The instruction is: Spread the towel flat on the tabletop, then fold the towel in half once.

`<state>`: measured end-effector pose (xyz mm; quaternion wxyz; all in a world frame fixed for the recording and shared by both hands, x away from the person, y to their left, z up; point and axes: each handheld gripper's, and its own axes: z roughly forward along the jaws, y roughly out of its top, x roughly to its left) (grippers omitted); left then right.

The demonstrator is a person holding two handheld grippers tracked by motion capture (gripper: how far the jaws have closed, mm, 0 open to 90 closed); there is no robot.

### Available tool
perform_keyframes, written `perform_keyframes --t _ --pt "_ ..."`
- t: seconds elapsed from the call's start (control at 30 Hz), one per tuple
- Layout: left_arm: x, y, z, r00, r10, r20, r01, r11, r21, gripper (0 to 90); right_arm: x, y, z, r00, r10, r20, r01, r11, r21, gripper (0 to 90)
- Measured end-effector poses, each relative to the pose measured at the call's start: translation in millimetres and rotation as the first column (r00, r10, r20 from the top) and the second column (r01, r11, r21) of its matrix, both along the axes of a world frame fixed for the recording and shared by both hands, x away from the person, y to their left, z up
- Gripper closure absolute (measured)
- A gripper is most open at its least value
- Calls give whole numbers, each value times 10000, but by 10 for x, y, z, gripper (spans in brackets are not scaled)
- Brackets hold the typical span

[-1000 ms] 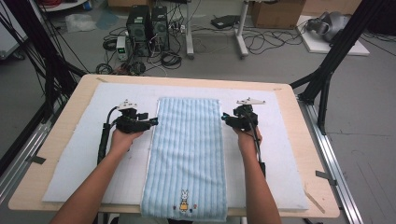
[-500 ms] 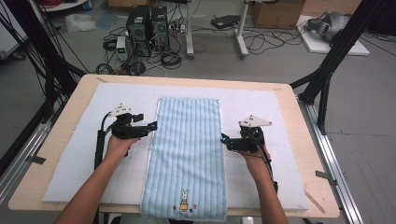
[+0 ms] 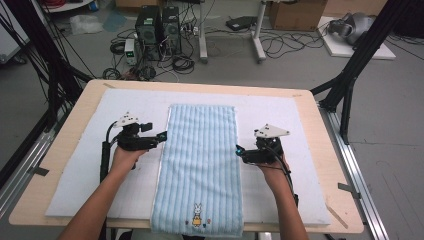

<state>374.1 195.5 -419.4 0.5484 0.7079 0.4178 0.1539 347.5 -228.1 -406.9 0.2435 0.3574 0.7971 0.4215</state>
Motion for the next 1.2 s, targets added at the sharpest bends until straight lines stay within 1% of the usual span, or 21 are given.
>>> perform_keyframes --t 0.07,0.17,0.3,0.33,0.43,0.57,0.67,0.73,0.77,0.8,0.87,0.9,0.97,1.0,1.03,1.07,1.1,1.13,1.17,1.2 --pt "-2 1 3 10000 -15 64 15 10000 -5 194 1 -3 0 10000 10 10 -10 10000 44 116" --pt "-1 13 5 10000 28 11 -28 10000 -9 194 3 2 -4 10000 -14 -49 14 10000 37 116" --pt "15 34 18 9999 122 38 -122 9999 -9 198 -4 7 5 10000 7 49 -7 10000 88 116" --pt "25 43 19 9999 159 26 -159 9999 -56 199 -7 5 7 10000 -13 11 13 10000 96 116" --pt "65 60 4 9998 153 -134 -156 9996 -236 206 -4 -8 -7 10000 -32 -30 33 9999 115 116" --pt "131 66 -14 9993 230 -302 -236 9995 -196 216 1 -30 -34 9998 -127 -136 129 9998 125 116" --pt "192 55 -12 9984 313 -466 -314 9995 -4 209 3 -33 -29 9998 -165 -94 167 9996 209 116" --pt "219 52 -20 9977 474 -489 -480 9988 -117 203 4 -24 -36 9998 -114 -140 116 9998 144 116" --pt "243 49 -23 9966 483 -670 -485 9988 -8 202 1 -20 -39 9998 -91 -192 93 9999 134 116" --pt "262 38 -28 9954 624 -725 -625 9980 8 200 -3 -14 -39 9998 -81 -184 84 9998 155 116" --pt "308 24 -31 9941 638 -877 -644 9979 -41 200 -11 -8 -41 9998 -44 -190 46 9999 92 116" --pt "332 12 -31 9940 665 -873 -666 9978 16 200 -12 -9 -43 9998 -34 -188 37 9999 112 116" --pt "384 -27 -32 9923 758 -985 -740 9970 216 203 -14 -19 -45 9998 -50 -198 52 9999 106 116" --pt "405 -39 -35 9924 775 -957 -760 9969 191 204 -14 -26 -45 9997 -58 -216 61 9998 163 116" --pt "431 -46 -39 9909 785 -1095 -767 9969 198 215 -14 -31 -44 9997 -57 -236 62 9997 220 116" --pt "455 -59 -41 9901 816 -1141 -781 9964 342 227 -15 -34 -42 9996 -108 -252 115 9995 278 117" --pt "476 -70 -46 9899 862 -1126 -820 9958 409 228 -13 -39 -42 9996 -91 -250 97 9996 269 117" --pt "500 -79 -52 9891 862 -1193 -810 9956 480 234 -12 -39 -44 9996 -92 -268 100 9995 296 116" --pt "523 -89 -58 9881 946 -1211 -874 9942 634 240 -10 -40 -46 9996 -83 -278 91 9995 293 116" --pt "546 -103 -65 9857 1164 -1216 -1075 9912 773 240 -7 -39 -48 9996 -87 -283 95 9996 275 116"
